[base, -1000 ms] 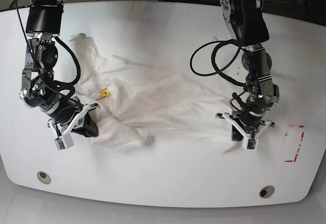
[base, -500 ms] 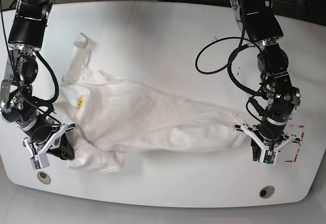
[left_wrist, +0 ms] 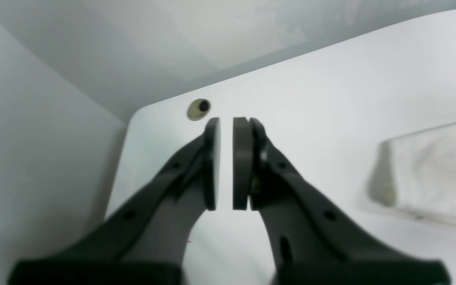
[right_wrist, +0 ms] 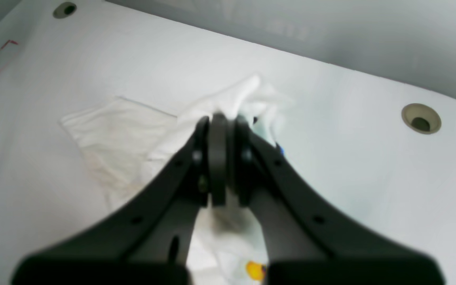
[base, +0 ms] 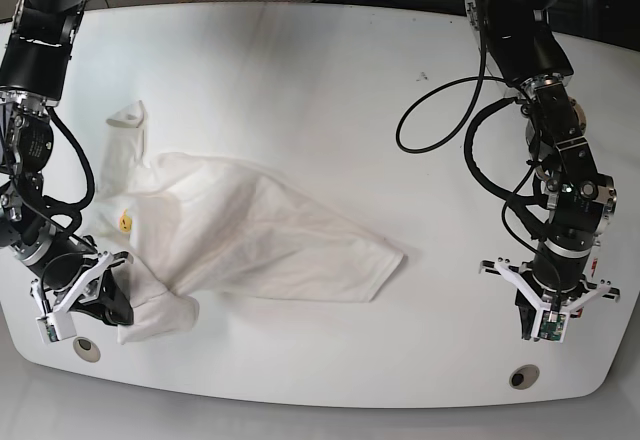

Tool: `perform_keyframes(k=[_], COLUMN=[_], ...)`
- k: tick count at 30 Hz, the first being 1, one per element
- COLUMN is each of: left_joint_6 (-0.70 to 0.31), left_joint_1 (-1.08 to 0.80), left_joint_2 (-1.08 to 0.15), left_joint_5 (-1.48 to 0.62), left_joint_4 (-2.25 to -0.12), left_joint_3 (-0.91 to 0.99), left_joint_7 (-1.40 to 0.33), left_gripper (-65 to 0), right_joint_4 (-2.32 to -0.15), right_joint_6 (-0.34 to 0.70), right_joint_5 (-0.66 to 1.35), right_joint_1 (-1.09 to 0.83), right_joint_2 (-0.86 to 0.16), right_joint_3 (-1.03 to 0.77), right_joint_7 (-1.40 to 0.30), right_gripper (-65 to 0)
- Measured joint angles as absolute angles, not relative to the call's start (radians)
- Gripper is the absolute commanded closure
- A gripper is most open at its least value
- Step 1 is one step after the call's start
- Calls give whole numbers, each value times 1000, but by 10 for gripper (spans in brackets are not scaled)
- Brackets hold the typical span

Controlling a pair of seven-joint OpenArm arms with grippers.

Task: Layout the t-shirt on the table in an organized manner, then fold the t-shirt properly
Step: 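Pull the grasped fabric outward with both grippers, stretching the shirt, then release and move the left gripper inward to grasp the shirt middle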

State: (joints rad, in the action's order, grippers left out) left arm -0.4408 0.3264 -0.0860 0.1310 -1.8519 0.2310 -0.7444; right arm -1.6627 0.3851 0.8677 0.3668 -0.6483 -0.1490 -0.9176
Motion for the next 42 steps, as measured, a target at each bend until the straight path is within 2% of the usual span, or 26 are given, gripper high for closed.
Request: perform_keyframes(k=[4, 6, 8, 11, 18, 24, 31, 39, 42], left_joint_6=[-442, -441, -441, -441, -442, -430, -427, -430, -388], left_joint_1=[321, 315, 304, 285, 286, 297, 323, 361, 403], left_joint_2=[-94, -90, -82, -44, 30, 65, 73, 74, 72], left_joint_5=[131, 134, 133, 121, 35, 22, 15, 22, 21], left_joint_4=[-1842, -1839, -1837, -1829, -1712, -1517, -1304, -1103, -1013], left_joint_3=[234, 234, 234, 234, 230, 222, 99, 51, 52], left_joint_7=[-748, -749, -748, -749, -747, -735, -548, -461, -407], left_gripper=[-218, -300, -420, -525, -524, -523, -523, -523, -523], right_joint_4=[-1663, -1663, -1664, -1664, -1666, -1669, -1674, -1675, -1680], right_joint_6=[385, 385, 385, 384, 385, 385, 385, 382, 382], right_joint_5=[866, 865, 865, 861, 862, 861, 862, 812, 809], right_joint_1=[360, 354, 345, 330, 324, 308, 307, 299, 292], right_joint_2=[-644, -643, -641, -622, -589, -583, -543, -533, -515], right_joint_3=[-149, -149, -149, -150, -133, -95, -84, -78, -69], right_joint_7=[-917, -917, -913, -914, -912, -914, -913, -910, -914], right_gripper=[0, 0, 0, 0, 0, 0, 0, 0, 0])
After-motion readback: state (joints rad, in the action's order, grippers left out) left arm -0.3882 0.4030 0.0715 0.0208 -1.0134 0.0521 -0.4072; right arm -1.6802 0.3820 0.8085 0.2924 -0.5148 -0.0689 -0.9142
